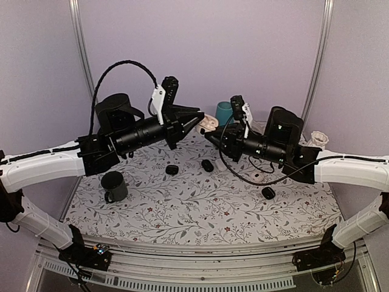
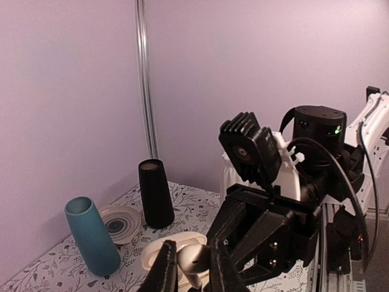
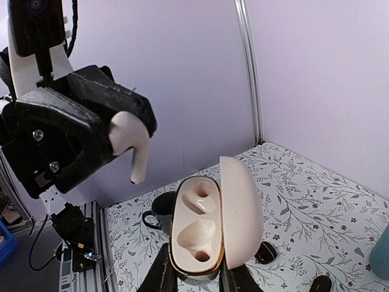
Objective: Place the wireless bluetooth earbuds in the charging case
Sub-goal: Insert the left earbud into the left side groove of the charging case.
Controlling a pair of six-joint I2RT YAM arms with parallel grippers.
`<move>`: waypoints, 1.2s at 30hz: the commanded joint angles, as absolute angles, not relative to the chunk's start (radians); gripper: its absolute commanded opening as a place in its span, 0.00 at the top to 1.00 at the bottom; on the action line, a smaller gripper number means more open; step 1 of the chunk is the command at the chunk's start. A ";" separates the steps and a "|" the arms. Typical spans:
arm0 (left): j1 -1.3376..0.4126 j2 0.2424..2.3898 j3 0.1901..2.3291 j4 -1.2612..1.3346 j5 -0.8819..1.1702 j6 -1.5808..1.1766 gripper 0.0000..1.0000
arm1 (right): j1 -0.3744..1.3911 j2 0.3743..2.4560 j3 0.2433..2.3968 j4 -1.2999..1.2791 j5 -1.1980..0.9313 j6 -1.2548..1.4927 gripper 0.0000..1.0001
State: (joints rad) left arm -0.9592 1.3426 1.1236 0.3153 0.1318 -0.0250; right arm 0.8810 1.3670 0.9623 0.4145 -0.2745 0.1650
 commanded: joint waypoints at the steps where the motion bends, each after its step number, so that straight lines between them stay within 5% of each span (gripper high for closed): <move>1: -0.992 1.365 1.149 0.340 0.028 0.034 0.88 | 0.921 1.333 0.999 0.412 -0.174 0.107 0.98; 36: -1.000 1.362 1.136 0.302 -0.007 0.087 0.88 | 0.932 1.301 1.008 0.381 -0.257 0.117 0.98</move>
